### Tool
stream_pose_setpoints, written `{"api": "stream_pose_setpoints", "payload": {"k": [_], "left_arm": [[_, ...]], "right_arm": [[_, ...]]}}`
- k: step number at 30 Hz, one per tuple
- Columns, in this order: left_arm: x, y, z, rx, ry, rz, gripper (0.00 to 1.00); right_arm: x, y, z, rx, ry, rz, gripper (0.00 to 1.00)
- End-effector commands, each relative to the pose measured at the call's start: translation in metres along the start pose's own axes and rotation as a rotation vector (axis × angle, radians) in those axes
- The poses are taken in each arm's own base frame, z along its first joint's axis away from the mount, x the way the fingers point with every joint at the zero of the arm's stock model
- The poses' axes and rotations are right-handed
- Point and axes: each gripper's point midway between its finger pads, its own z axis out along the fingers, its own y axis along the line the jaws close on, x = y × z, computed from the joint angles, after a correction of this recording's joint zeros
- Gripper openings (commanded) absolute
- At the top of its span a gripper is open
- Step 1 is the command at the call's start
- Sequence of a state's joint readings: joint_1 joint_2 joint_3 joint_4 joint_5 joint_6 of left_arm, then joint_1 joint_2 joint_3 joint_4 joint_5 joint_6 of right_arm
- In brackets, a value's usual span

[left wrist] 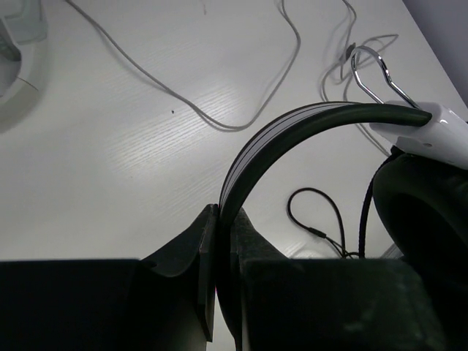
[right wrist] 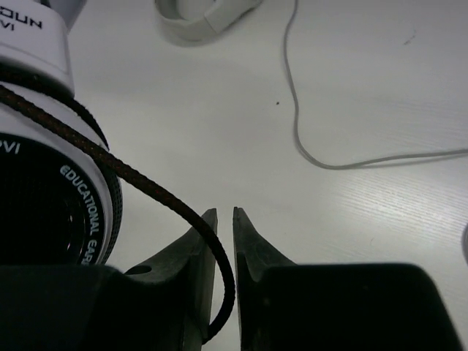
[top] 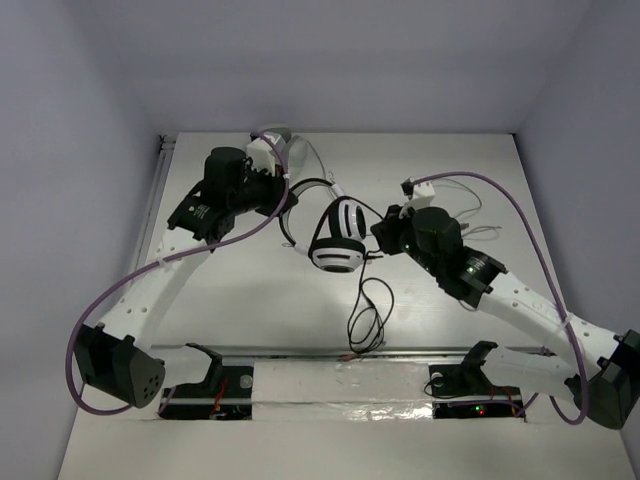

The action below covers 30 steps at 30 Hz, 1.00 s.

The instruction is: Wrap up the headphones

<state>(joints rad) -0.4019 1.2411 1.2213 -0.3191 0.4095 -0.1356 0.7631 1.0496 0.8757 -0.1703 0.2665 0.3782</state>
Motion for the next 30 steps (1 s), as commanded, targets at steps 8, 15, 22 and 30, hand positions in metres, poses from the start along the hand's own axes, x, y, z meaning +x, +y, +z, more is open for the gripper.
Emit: {"api": "stream_pose_setpoints", "payload": {"k": [8, 15, 22, 30], "left_arm": [[-0.043, -0.005, -0.017, -0.042, -0.131, 0.010, 0.00], [-0.045, -0.010, -0.019, -0.018, -0.140, 0.005, 0.00], [-0.045, -0.013, -0.018, -0.010, -0.119, -0.024, 0.00], [-0.027, -0.003, -0.008, -0.049, -0.033, -0.075, 0.00]], "right_arm": [[-0.084, 0.018, -0.017, -0.073, -0.180, 0.048, 0.22], [-0.081, 0.011, -0.015, -0.037, -0.161, 0.065, 0.49], [-0.065, -0.013, -0.012, 0.054, -0.127, 0.072, 0.33], [-0.089, -0.004, -0.046, -0.001, -0.169, 0.084, 0.71]]}}
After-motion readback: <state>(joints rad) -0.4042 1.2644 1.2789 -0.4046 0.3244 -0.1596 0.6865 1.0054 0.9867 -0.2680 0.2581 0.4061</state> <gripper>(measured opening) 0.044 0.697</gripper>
